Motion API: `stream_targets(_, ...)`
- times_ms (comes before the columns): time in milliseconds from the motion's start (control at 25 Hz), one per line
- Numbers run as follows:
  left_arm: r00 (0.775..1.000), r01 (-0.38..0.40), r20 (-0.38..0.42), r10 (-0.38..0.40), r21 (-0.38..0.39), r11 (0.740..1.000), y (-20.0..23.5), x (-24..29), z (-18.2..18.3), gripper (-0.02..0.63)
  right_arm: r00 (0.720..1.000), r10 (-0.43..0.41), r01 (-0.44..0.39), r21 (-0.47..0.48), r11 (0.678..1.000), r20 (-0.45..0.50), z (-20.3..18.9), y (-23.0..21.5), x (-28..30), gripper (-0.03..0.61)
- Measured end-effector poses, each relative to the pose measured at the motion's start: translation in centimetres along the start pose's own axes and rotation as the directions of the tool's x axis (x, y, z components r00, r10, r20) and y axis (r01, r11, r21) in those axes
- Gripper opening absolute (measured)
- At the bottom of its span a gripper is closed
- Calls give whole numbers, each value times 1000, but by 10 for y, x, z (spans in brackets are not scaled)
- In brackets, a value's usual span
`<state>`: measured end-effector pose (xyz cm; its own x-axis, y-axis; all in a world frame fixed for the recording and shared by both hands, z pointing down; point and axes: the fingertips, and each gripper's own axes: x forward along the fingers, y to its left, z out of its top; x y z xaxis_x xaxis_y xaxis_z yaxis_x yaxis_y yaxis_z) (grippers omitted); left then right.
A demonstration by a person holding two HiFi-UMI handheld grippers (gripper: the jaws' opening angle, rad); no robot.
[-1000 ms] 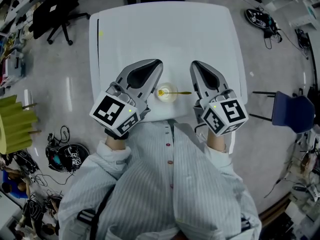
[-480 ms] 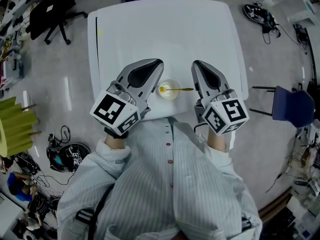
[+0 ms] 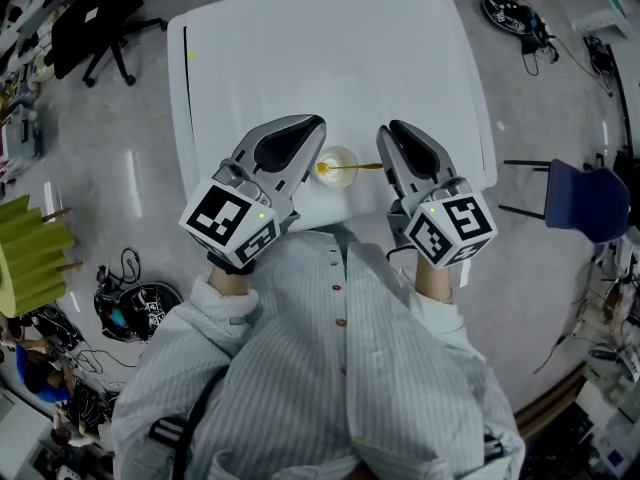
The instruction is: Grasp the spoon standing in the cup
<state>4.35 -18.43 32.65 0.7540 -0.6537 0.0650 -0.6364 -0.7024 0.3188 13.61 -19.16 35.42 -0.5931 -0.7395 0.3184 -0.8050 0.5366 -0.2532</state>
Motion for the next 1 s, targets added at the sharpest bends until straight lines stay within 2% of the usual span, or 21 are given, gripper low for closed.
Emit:
stream_targets(440, 999, 8, -39, -9, -17, 1000, 0, 0, -20, 15, 998, -18, 23, 68, 997, -68, -38, -3, -6, 127)
stream_targets(1000, 995, 32, -97, -37, -54, 998, 0, 10, -50, 14, 986, -23, 53, 175, 983, -164, -95, -13, -6, 172)
